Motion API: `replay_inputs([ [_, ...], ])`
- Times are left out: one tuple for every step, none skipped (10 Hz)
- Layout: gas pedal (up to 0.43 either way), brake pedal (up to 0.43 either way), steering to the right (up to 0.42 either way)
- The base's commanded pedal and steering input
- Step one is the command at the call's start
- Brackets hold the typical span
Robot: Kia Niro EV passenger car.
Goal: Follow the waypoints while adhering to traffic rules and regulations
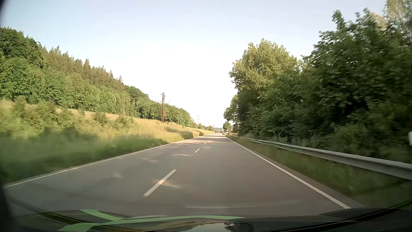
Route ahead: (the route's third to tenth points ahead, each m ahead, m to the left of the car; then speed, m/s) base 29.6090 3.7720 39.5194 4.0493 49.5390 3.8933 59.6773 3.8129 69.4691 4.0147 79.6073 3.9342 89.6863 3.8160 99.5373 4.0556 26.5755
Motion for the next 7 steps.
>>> replay_inputs([
  [0.177,0.000,-0.004],
  [0.177,0.000,-0.004],
  [0.177,0.000,-0.004],
  [0.169,0.000,-0.004],
  [0.169,0.000,-0.004],
  [0.169,0.000,-0.004],
  [0.157,0.000,-0.003],
])
